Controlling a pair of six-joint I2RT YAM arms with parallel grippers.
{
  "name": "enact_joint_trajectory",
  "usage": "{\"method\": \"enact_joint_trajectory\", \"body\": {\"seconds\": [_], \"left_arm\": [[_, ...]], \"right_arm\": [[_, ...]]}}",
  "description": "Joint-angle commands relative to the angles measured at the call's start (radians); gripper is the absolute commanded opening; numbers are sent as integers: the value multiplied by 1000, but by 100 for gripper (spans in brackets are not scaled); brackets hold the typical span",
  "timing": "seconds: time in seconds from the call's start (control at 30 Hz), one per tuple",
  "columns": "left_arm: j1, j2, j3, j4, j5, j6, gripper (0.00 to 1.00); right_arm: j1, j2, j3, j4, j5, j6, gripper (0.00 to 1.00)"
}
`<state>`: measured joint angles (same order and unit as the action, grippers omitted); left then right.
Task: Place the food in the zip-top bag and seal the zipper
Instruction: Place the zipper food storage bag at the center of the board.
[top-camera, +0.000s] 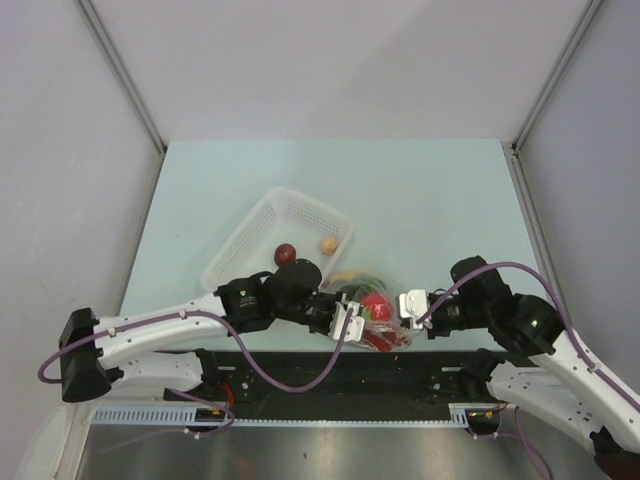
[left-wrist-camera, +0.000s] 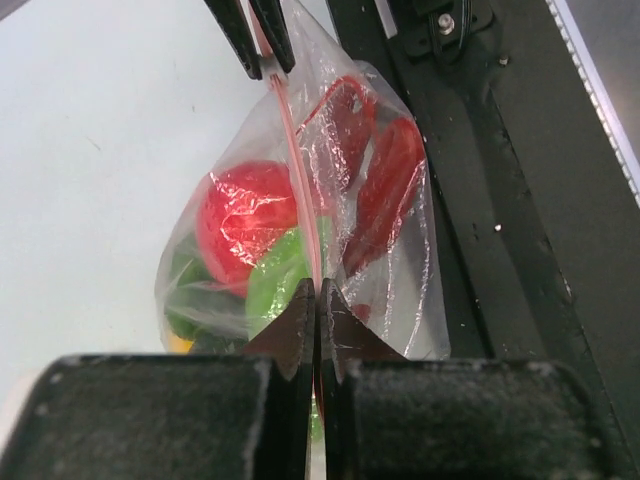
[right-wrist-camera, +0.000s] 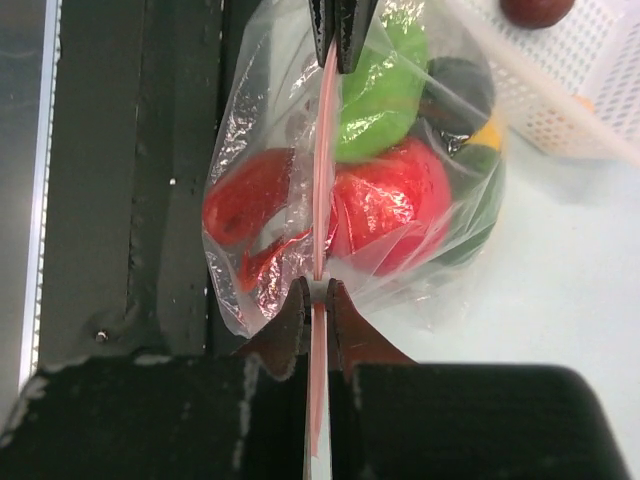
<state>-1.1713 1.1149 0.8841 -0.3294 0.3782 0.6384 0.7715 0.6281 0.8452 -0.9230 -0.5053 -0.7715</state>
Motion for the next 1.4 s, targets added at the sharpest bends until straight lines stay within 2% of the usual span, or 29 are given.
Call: {"method": "enact_joint_trajectory", "body": {"seconds": [0.0,0.4,0.63,0.73,0.97,1.2,1.37], "left_arm": [[-1,16,-40,39,-8,58,0],[10,100,-140,199,-56,113,0],[79,187,-129,250,-53,153,0],[110,204,-109,237,-29,170,0],[130,197,-135,221,-21,188,0],[140,178,-160,211,-21,184,0],[140,177,-148,205,-16,178,0]], "right_arm": [[2,10,-38,-33,47,-61,0],[-3,-5,-115,-47,111,-97,0],[-15,42,-163,3,159,-127,0],[-50,48,-172,4,160,-156,0],[-221,62,-193,-14,117,-281,0],[-288,70,-196,-63,105,-356,0],[-293,59,-186,-76,85,-361,0]]}}
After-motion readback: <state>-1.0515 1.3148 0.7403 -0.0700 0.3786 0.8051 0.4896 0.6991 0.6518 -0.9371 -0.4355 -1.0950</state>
